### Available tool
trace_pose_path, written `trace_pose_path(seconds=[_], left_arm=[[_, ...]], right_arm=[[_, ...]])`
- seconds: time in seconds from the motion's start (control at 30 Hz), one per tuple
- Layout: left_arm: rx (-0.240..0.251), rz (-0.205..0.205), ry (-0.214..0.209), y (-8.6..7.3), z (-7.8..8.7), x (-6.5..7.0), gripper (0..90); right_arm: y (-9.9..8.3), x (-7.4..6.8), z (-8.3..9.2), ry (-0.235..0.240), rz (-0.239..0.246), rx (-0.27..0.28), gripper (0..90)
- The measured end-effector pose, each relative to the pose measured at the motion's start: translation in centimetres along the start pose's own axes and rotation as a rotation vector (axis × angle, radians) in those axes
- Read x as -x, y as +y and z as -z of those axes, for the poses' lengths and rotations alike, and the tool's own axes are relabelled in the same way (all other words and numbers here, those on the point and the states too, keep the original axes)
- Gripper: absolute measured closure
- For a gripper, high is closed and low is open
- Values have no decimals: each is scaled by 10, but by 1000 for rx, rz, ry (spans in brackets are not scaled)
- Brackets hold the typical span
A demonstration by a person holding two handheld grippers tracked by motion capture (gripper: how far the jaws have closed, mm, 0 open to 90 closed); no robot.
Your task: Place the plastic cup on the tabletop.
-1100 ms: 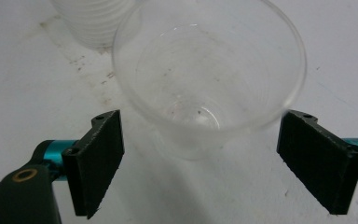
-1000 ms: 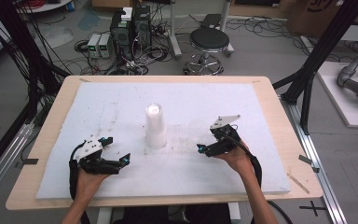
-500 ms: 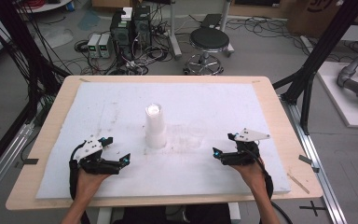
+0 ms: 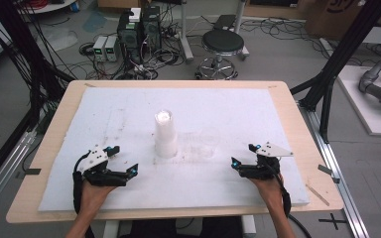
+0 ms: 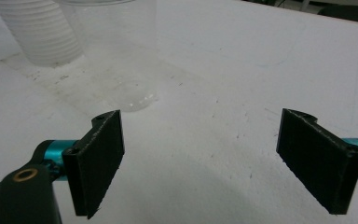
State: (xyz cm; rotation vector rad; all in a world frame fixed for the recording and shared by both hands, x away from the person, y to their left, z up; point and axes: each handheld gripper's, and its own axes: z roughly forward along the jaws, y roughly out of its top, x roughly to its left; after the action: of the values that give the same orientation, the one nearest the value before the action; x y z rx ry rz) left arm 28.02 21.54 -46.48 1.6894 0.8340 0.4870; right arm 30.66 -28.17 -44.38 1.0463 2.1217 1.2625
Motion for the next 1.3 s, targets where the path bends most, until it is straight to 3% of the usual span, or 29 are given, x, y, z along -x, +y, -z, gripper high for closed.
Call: trace_pose_path(seconds=[0.57,0.77,1.3], left_arm=[[19,4,-7,-1,2,0,17],[20,20,-6,-1,2,-1,17],[37,17,6,-2,4,-1,17]], right_arm=[[-2,-1,-2,-46,7,22,150],[-6,1,-2,-44,-10,37,150],[-7,3,0,-35,-34,49,150]])
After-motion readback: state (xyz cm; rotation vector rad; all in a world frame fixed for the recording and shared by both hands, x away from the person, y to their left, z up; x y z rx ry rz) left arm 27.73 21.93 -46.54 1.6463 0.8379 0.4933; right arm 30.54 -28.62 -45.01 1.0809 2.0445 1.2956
